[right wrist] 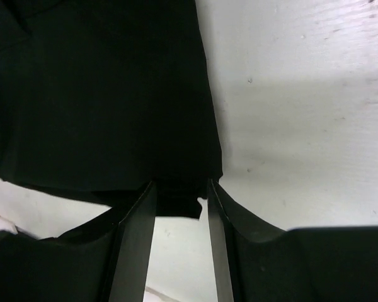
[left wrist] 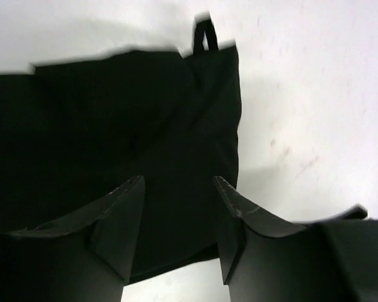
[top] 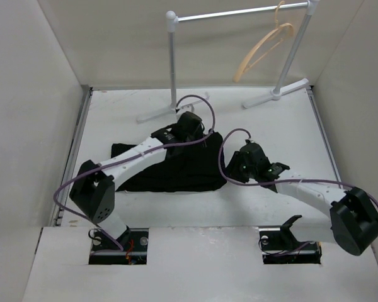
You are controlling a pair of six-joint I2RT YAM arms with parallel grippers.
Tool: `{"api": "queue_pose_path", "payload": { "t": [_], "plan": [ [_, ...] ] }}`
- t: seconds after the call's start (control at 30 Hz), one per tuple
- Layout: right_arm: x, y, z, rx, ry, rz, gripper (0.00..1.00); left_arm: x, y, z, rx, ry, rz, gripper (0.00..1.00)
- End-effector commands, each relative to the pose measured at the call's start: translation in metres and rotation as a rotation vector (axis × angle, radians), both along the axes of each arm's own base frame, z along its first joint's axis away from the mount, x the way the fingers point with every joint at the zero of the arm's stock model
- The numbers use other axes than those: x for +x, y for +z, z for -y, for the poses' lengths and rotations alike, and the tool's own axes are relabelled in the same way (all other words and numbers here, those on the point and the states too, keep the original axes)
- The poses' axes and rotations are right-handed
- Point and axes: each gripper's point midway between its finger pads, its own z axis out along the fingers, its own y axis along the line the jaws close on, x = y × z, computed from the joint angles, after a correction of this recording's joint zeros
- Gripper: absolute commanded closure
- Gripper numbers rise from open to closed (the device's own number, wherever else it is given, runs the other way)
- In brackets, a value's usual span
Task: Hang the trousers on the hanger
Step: Fold the trousers at the center of the board.
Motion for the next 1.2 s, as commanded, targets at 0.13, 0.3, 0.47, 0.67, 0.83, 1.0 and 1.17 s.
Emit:
{"api": "queue_pose_path", "payload": {
  "t": [0.13, 0.3, 0.47, 0.67, 0.83, 1.0, 1.17],
  "plan": [
    [0.001, -0.033, -0.008, 0.018, -0.031, -0.035, 0.75, 0.023, -0.039, 0.01, -0.046, 0.049, -0.033, 0.58],
    [-0.016, -0.055, 0.007, -0.006, -0.075, -0.1, 0.87, 0.046, -0.058, 0.006, -0.057, 0.089, -0.03, 0.58],
    [-0.026, -0.046, 0.013, -0.004, -0.094, -0.091, 0.8, 0.052, -0.078, 0.012, -0.035, 0.088, -0.054, 0.58],
    [-0.022, 0.017, 0.015, 0.049, -0.077, 0.013, 0.51, 0.059, -0.072, 0.003, -0.039, 0.124, -0.026, 0.57],
    [0.001, 0.077, -0.015, 0.131, 0.0, 0.106, 0.72, 0.053, -0.02, -0.001, -0.115, 0.131, 0.055, 0.43],
    [0.02, 0.096, -0.081, 0.274, 0.119, 0.143, 0.84, 0.031, 0.024, -0.027, -0.194, 0.177, 0.131, 0.41],
    [0.027, 0.039, -0.107, 0.302, 0.107, 0.06, 0.87, -0.001, 0.001, -0.072, -0.214, 0.257, 0.089, 0.64]
  ]
}}
